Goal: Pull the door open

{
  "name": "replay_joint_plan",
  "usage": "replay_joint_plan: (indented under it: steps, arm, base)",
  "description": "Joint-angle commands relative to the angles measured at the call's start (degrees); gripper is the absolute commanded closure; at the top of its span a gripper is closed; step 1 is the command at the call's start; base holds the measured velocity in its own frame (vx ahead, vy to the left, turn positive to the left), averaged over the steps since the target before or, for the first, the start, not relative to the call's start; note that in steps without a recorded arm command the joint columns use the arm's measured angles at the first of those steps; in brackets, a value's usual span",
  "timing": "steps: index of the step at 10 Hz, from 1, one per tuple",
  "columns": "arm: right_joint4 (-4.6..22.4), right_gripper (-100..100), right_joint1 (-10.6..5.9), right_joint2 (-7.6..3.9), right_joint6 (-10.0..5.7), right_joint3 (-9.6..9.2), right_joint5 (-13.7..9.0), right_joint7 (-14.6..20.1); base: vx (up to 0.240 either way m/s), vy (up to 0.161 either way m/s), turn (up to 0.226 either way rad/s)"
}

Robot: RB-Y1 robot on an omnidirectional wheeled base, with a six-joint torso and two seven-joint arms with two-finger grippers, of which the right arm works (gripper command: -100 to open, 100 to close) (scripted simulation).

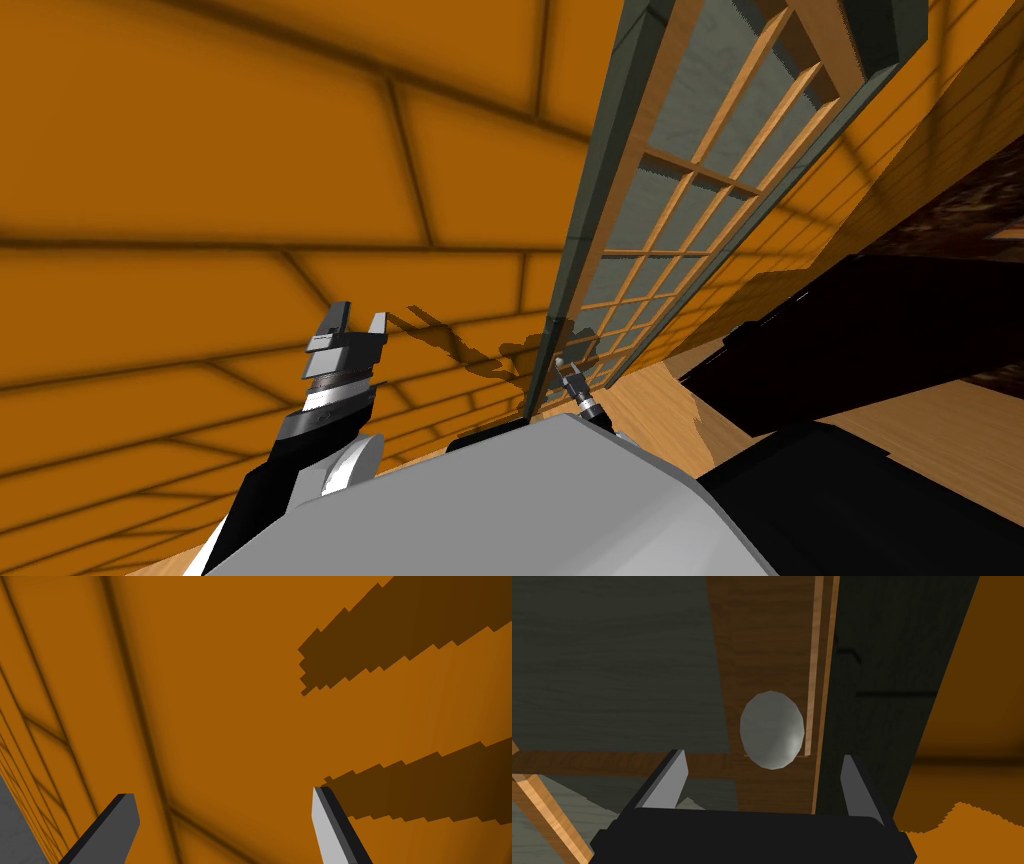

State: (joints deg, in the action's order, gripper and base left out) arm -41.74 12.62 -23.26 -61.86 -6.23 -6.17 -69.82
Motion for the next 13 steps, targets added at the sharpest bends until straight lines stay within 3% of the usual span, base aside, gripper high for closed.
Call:
replay_joint_plan:
  steps: [1, 3, 6, 7, 13]
  arm:
    - [1.2, -100, 0.13, 0.93, -1.67, 0.58, -0.8, -0.8]
    - [2.1, -100, 0.24, 1.67, -2.99, 1.04, -1.4, -1.4]
    - [2.2, -100, 0.34, 1.69, -3.07, 1.05, -1.4, -1.5]
    - [2.2, 100, 0.34, 1.69, -3.07, 1.05, -1.4, -1.5]
    - [2.4, 100, 0.32, 1.58, -2.71, 1.46, -1.7, -1.4]
  base:
    - [-0.025, -0.029, 0.086]
    - [-0.011, -0.023, 0.187]
    - [0.01, 0.008, 0.001]
    - [0.0, 0.0, 0.0]
    - [-0.001, 0.0, -0.004]
